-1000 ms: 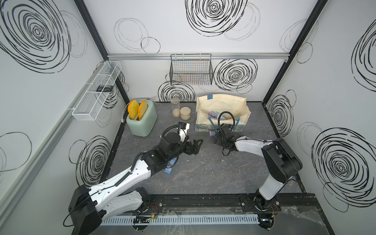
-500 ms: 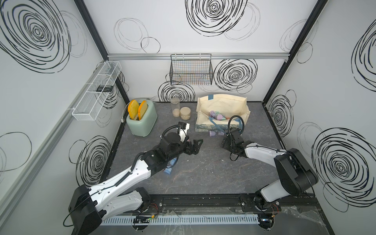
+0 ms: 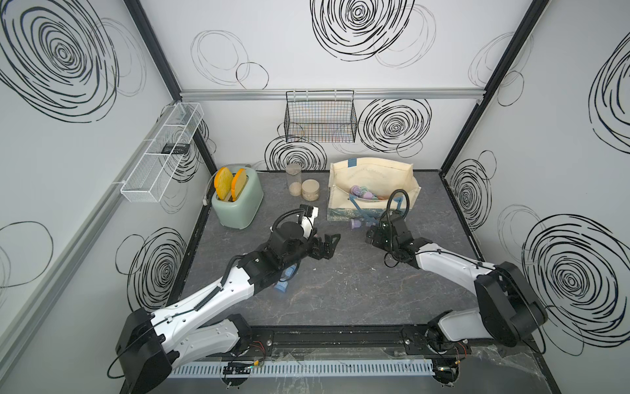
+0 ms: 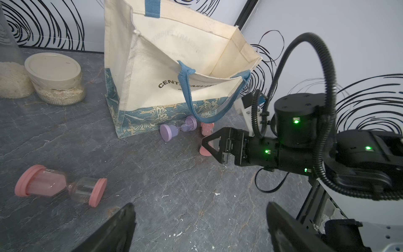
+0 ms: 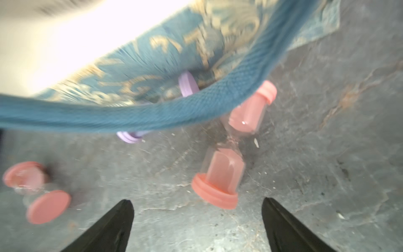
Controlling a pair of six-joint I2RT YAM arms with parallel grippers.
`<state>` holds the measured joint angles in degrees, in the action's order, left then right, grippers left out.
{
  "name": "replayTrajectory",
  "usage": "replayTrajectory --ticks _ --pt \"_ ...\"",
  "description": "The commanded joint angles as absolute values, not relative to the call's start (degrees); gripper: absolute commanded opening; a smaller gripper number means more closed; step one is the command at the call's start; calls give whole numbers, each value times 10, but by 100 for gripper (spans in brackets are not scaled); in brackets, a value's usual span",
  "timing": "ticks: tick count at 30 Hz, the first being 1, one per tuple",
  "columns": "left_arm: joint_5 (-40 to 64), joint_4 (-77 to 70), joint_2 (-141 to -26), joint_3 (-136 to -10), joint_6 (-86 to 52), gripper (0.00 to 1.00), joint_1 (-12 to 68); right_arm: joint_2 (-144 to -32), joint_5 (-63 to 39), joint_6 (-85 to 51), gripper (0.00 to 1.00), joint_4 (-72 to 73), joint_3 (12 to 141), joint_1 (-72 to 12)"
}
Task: Put the hourglass into the canvas bag
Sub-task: Pick up the hourglass from the center of the board.
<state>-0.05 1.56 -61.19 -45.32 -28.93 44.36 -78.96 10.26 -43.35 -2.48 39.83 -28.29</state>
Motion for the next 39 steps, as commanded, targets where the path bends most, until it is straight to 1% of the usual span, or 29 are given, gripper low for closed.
replayTrajectory --ticks 1,6,8,11,16,25,35,39 --pt "-7 -5 -607 -470 -293 96 443 -755 108 -423 99 -27 402 -284" --pt "-7 -7 -607 -473 -291 96 443 -759 108 -446 100 -15 381 -265" --pt "-4 -6 -610 -475 -289 96 443 -772 89 -448 99 -15 385 -257" --pt "-3 -4 -613 -477 -289 96 443 -804 99 -474 97 -32 399 -248" --pt "-3 -3 -611 -476 -288 96 443 -846 63 -485 91 13 388 -223" --pt "-6 0 -612 -473 -290 96 440 -899 82 -480 84 12 406 -233" --pt "-7 0 -609 -469 -293 96 438 -919 115 -471 78 -7 398 -238" --pt "-9 1 -601 -466 -293 96 437 -913 127 -467 73 -12 391 -240"
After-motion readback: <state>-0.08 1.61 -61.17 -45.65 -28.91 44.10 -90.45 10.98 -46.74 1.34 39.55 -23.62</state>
